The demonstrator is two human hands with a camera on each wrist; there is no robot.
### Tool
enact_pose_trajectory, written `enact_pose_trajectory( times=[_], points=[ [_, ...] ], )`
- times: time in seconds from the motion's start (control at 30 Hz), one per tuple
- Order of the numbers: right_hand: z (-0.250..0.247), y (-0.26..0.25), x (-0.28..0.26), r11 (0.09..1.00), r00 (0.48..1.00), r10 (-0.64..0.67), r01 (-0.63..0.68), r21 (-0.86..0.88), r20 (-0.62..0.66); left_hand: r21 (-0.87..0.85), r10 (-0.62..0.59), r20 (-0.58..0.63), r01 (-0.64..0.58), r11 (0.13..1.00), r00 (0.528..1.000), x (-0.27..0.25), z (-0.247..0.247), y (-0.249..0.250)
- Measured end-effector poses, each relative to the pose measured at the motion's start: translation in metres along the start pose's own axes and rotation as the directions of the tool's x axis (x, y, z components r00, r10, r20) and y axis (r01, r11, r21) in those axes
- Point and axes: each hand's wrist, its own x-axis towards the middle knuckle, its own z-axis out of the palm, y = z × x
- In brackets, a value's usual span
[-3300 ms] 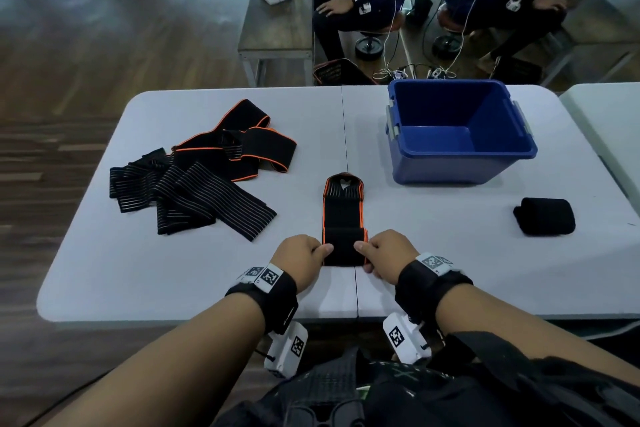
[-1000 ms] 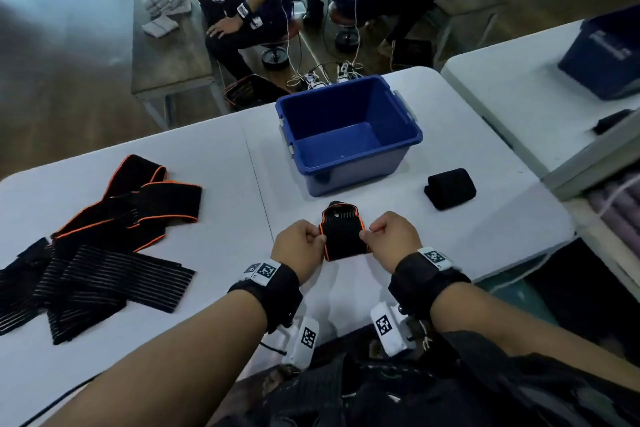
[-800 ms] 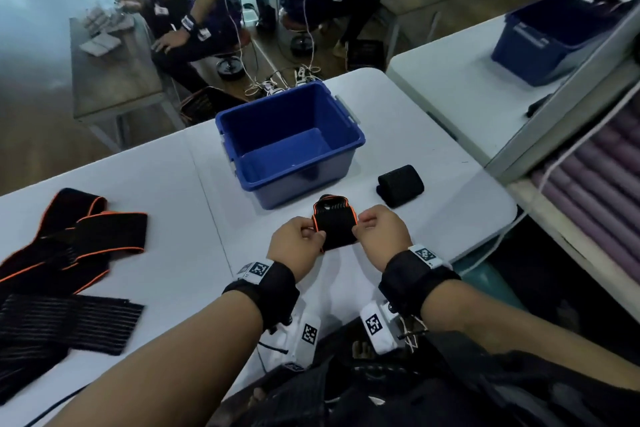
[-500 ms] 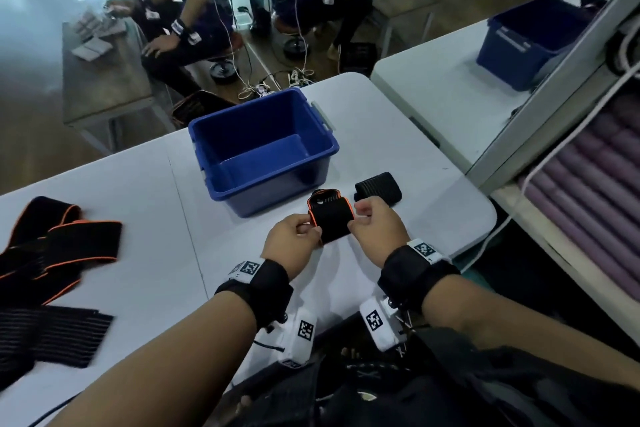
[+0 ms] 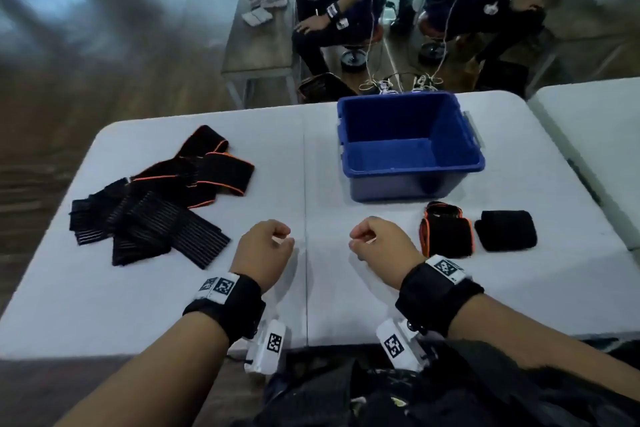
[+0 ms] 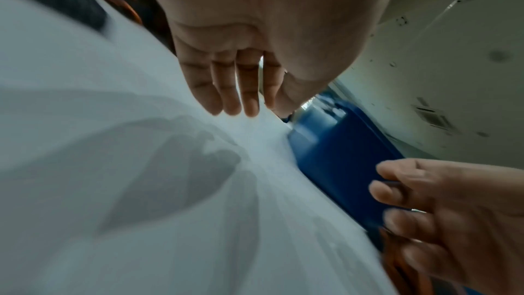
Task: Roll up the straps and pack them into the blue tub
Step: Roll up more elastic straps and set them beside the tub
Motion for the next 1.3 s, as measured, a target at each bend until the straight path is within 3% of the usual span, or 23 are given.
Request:
enact_pose_trajectory(
  times=[0.17, 0.33, 0.43, 0.5, 0.63, 0.73, 0.8, 1.03, 1.17, 1.3],
  points=[
    [0.058, -0.031, 0.009, 0.997, 0.983, -0.057, 0.066, -0.047, 0.174, 0.089, -0.031, -0.183, 0.048, 0.995, 0.983, -0.003, -0.05, -0.069],
    [0.092, -0.055, 0.017, 0.992, 0.971, -0.068, 0.089, -0.084, 0.23, 0.278, -0.149, -0.088, 0.168, 0.946, 0.985, -0.006, -0.058, -0.106],
    [0.106, -0.065, 0.021, 0.987, 0.963, -0.072, 0.106, -0.118, 0.261, 0.356, -0.077, -0.066, 0.095, 0.929, 0.995, -0.008, -0.063, -0.116],
    [0.114, -0.07, 0.024, 0.984, 0.955, -0.061, 0.107, -0.146, 0.291, 0.285, -0.044, -0.088, 0.068, 0.956, 0.995, -0.007, -0.069, -0.122],
    [0.126, -0.072, 0.029, 0.977, 0.944, -0.039, 0.104, -0.184, 0.327, -0.079, -0.15, -0.112, 0.142, 0.987, 0.982, -0.011, -0.084, -0.126],
    [0.135, -0.074, 0.029, 0.981, 0.942, -0.035, 0.095, -0.168, 0.333, -0.483, -0.191, -0.053, 0.142, 0.864, 0.98, -0.017, -0.097, -0.123],
    [0.142, -0.08, 0.028, 0.977, 0.937, -0.058, 0.125, -0.175, 0.344, -0.623, -0.183, 0.001, 0.144, 0.769, 0.983, -0.021, -0.104, -0.119],
    [0.162, -0.117, 0.019, 0.972, 0.925, -0.218, 0.234, -0.015, 0.312, -0.706, -0.103, 0.06, 0.115, 0.698, 0.993, -0.029, -0.12, -0.1],
    [0.17, -0.128, 0.02, 0.947, 0.931, -0.312, 0.32, -0.011, 0.192, -0.632, -0.097, 0.054, 0.109, 0.767, 0.994, -0.031, -0.12, -0.106],
    [0.172, -0.129, 0.027, 0.914, 0.921, -0.359, 0.38, -0.141, 0.154, -0.561, -0.094, 0.062, 0.113, 0.82, 0.994, -0.036, -0.119, -0.109]
  ],
)
